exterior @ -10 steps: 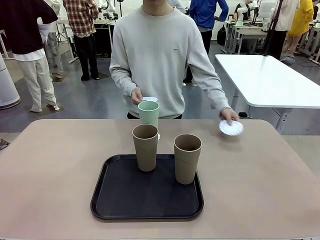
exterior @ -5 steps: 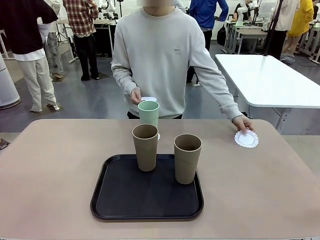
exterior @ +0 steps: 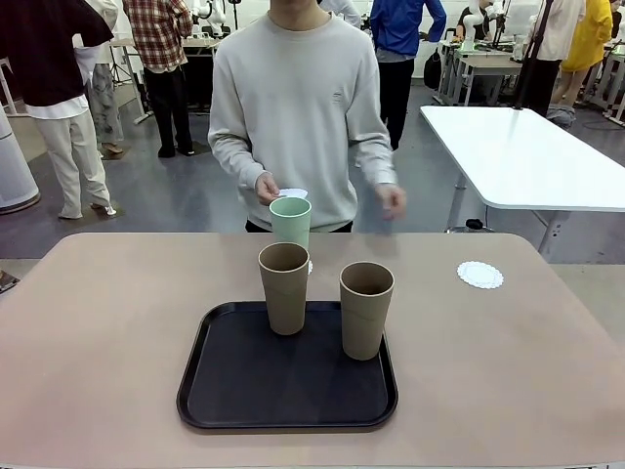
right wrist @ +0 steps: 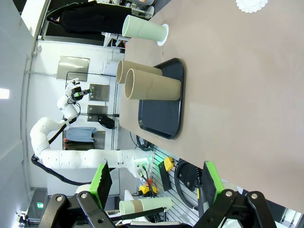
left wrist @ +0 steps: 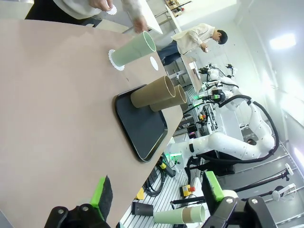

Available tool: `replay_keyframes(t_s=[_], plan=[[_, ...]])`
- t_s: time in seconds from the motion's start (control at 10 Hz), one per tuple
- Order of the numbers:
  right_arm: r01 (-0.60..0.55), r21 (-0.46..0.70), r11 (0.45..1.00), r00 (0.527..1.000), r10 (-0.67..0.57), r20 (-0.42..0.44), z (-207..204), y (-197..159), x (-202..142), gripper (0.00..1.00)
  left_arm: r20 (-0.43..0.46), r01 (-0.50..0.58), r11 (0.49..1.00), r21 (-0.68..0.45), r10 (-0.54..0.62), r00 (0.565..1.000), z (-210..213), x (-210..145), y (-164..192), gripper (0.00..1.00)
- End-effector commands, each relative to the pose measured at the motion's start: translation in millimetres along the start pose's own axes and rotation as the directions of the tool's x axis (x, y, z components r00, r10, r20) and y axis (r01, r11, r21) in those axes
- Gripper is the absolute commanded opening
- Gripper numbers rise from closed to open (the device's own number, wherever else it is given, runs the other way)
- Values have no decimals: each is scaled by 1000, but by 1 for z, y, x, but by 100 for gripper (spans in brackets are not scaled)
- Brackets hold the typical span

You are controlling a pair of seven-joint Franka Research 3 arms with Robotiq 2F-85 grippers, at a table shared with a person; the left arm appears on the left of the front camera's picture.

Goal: Place coasters on the table and set cups on them.
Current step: Take one Reusable plastic cup from the Flat Tray and place it on a coaster set by the human.

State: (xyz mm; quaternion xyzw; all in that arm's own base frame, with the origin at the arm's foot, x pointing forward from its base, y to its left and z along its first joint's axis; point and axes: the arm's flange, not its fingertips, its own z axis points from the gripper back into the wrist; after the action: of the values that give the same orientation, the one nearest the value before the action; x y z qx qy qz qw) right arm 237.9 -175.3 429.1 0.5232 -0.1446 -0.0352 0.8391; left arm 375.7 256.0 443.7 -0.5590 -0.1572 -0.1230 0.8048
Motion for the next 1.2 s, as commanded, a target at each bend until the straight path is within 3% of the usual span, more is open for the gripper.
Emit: replay_keyframes(t_s=[0.0, 0.1, 0.2, 0.3, 0.4, 0.5, 0.6, 0.7, 0.8, 1.1], plan=[[0, 0, 1000, 1000, 0, 0, 0, 0, 0, 100, -4, 1, 1000, -1, -1, 1000, 2, 0, -2, 100], [-75, -95, 993, 996, 70, -51, -8, 25, 13, 100, -4, 1, 1000, -1, -1, 1000, 2, 0, -2, 100], [-214, -230, 949, 968, 173, -183, -16, 57, 28, 100, -4, 1, 1000, -1, -1, 1000, 2, 0, -2, 100], [-415, -392, 821, 893, 284, -350, -29, 88, 46, 100, -4, 1, 1000, -1, -1, 1000, 2, 0, -2, 100], [-499, -512, 699, 863, 347, -368, -42, 110, 60, 100, -4, 1, 1000, -1, -1, 1000, 2, 0, -2, 100], [-578, -549, 604, 816, 418, -399, -60, 131, 67, 100, -4, 1, 1000, -1, -1, 1000, 2, 0, -2, 100], [-659, -558, 504, 751, 488, -445, -81, 149, 67, 100, -4, 1, 1000, -1, -1, 1000, 2, 0, -2, 100], [-774, -490, 402, 633, 505, -587, -104, 160, 59, 100, -4, 1, 1000, -1, -1, 1000, 2, 0, -2, 100], [-834, -403, 378, 548, 470, -692, -124, 162, 49, 100, -4, 1, 1000, -1, -1, 1000, 2, 0, -2, 100], [-910, -276, 308, 394, 440, -807, -188, 139, 27, 100, -4, 1, 1000, -1, -1, 1000, 2, 0, -2, 100]])
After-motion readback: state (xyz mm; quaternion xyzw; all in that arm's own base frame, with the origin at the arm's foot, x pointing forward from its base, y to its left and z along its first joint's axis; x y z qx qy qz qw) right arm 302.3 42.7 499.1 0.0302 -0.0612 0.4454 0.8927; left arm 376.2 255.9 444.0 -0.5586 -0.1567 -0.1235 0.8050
